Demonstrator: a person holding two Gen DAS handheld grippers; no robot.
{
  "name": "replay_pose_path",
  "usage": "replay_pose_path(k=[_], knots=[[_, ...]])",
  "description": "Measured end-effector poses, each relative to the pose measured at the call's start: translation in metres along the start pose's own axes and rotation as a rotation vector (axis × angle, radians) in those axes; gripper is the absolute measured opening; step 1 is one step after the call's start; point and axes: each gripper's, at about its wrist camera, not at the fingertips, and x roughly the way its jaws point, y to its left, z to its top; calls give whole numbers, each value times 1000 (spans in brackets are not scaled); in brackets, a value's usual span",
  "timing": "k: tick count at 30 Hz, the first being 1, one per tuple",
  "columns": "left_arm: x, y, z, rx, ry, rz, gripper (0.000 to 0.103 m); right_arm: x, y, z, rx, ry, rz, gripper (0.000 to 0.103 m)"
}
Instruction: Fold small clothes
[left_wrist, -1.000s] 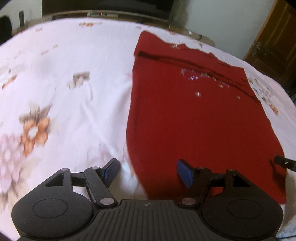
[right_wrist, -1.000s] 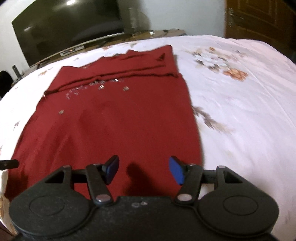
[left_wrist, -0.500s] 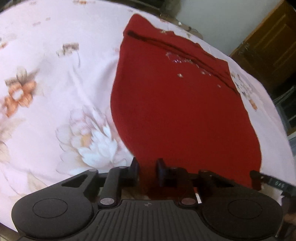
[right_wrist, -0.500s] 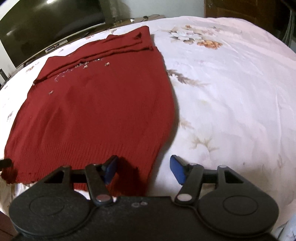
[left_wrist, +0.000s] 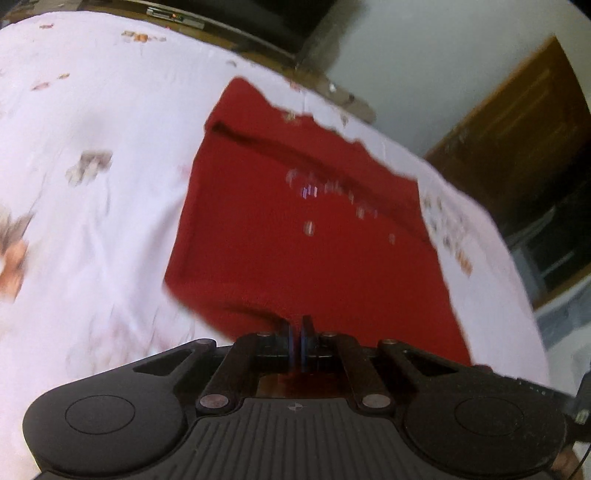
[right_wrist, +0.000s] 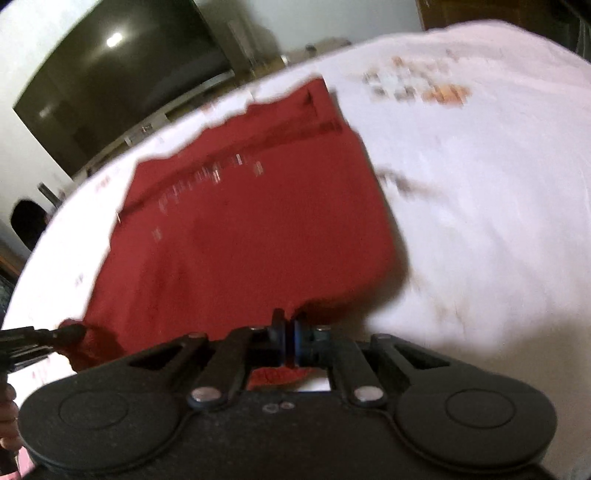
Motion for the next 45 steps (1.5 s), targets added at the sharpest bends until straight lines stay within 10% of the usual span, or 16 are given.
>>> replay_pose_path(k=[13, 18, 22, 23, 30, 45], knots=[[109, -7, 93, 8, -46, 211, 3, 105, -9, 122, 4, -21, 49, 7], [117, -6, 97, 24, -4, 229, 7, 136, -11, 128, -43, 31, 15, 43], [92, -8, 97, 84, -87, 286, 97, 125, -16, 129, -80, 18, 35, 49], [83, -10, 96, 109, -126, 297, 99, 123, -16, 129, -87, 14, 37, 52], [84, -12, 103, 236, -121, 317, 92, 123, -19, 132, -148, 26, 26, 52], [132, -22, 92, 340, 11, 308, 15, 140, -21, 129, -257, 80, 62, 52]])
